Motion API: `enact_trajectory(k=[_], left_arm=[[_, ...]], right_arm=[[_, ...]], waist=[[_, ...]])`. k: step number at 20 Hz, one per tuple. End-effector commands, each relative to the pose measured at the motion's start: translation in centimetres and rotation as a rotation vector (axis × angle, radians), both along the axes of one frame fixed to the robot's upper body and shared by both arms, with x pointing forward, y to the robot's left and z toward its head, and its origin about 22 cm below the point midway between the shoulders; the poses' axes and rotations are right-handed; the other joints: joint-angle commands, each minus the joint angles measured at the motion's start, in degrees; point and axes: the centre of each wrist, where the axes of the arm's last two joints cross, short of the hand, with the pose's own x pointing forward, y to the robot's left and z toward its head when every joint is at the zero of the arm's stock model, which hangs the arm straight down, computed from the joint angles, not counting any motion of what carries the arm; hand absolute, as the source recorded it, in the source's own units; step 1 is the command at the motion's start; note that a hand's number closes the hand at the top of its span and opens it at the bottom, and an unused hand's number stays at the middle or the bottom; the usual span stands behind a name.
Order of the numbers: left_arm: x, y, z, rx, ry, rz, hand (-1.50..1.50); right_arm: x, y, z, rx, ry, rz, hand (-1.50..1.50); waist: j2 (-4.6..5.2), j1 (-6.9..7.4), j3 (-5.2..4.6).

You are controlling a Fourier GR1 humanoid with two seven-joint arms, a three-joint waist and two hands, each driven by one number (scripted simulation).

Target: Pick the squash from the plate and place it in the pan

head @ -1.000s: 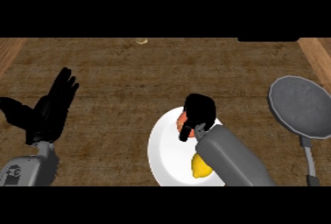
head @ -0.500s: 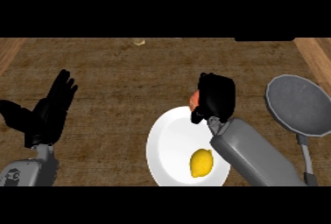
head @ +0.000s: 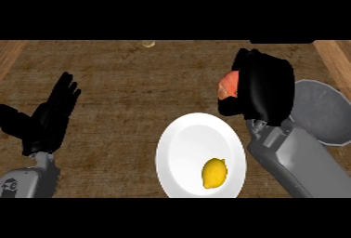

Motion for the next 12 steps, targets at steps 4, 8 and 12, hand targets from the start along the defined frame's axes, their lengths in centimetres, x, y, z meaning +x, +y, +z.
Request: enact_trajectory(k=[4,8,12], left_arm=[[-0.4,-0.2,-1.1,0.008,-0.010,0.009,0.00],[-1.0,-0.3,-1.8,-0.008,-0.007,-0.014,0.00],[0.2,-0.1,-0.2,-0.007,-0.008,-0.011,0.00]], right_arm=[[0.6,-5.2,2.3,0.060,-0.047,-0.193,1.50],[0.9,-11.6,0.7,0.076,-0.074,-0.223,1.50],[1.7,-16.7,0.8,0.110,-0.126,-0.256,1.50]], waist=[[0.23,0.22,0.03],[0.31,0.19,0.07],[0.39,0.35,0.07]])
